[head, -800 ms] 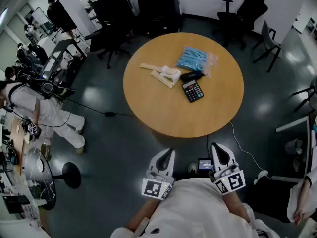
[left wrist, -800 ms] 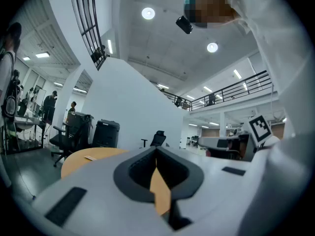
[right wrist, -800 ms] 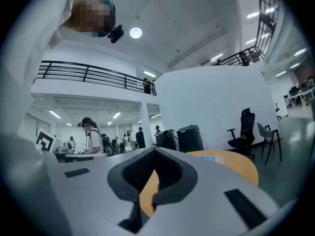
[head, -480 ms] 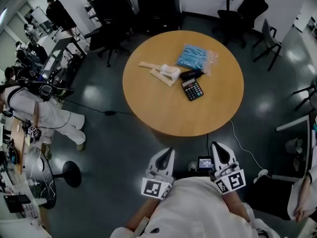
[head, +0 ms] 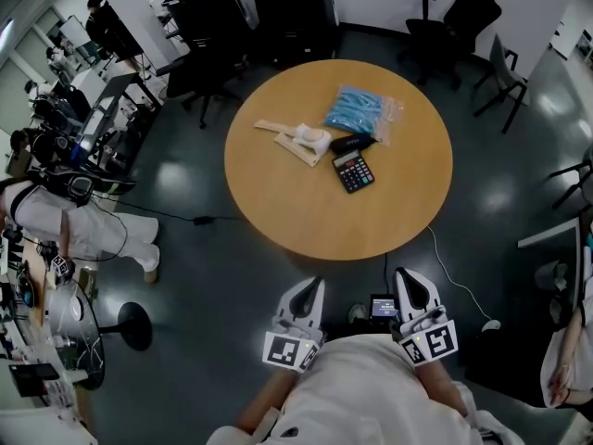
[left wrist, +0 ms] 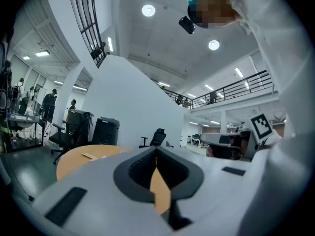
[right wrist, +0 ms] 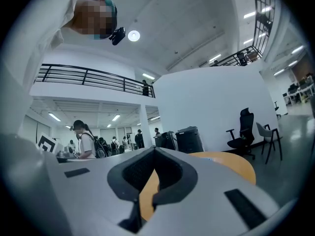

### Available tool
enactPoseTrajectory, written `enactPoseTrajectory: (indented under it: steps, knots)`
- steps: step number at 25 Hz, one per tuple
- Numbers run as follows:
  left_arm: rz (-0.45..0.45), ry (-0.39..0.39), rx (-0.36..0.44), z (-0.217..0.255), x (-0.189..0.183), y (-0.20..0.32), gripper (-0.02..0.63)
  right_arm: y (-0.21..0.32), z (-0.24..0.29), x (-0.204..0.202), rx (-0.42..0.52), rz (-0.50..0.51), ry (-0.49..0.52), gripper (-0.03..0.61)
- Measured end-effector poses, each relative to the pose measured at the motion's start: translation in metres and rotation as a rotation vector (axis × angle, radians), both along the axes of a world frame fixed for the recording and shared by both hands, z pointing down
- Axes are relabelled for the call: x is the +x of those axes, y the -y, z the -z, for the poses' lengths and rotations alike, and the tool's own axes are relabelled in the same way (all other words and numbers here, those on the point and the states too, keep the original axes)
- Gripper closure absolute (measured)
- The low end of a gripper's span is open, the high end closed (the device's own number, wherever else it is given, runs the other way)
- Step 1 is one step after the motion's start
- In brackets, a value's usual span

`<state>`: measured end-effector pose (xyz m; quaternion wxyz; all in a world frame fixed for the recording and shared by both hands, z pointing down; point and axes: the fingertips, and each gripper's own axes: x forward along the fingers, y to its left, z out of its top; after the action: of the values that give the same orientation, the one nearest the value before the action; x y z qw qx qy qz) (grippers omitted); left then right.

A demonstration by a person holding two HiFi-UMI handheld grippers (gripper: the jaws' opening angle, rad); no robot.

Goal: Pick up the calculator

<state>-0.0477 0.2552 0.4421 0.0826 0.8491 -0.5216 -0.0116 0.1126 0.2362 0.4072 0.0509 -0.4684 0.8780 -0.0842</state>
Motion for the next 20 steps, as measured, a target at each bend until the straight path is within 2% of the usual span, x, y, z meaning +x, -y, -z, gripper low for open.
enactPoseTrajectory:
  steps: [5, 8, 13, 20]
  knots:
    - [0.046, 0.022, -0.001, -0.002, 0.004, 0.017, 0.607, 0.012, -0.001, 0.008, 0.003, 0.054, -0.015, 0.563]
    - [0.059, 0.038, 0.009, -0.007, 0.001, 0.044, 0.607, 0.037, -0.007, 0.008, 0.008, 0.077, -0.021, 0.563]
    - [0.031, 0.048, 0.016, -0.014, -0.021, 0.099, 0.607, 0.074, -0.008, -0.008, 0.036, 0.069, -0.029, 0.563]
    - [-0.054, 0.021, 0.017, -0.025, -0.041, 0.191, 0.607, 0.141, 0.002, -0.034, 0.055, -0.009, -0.012, 0.563]
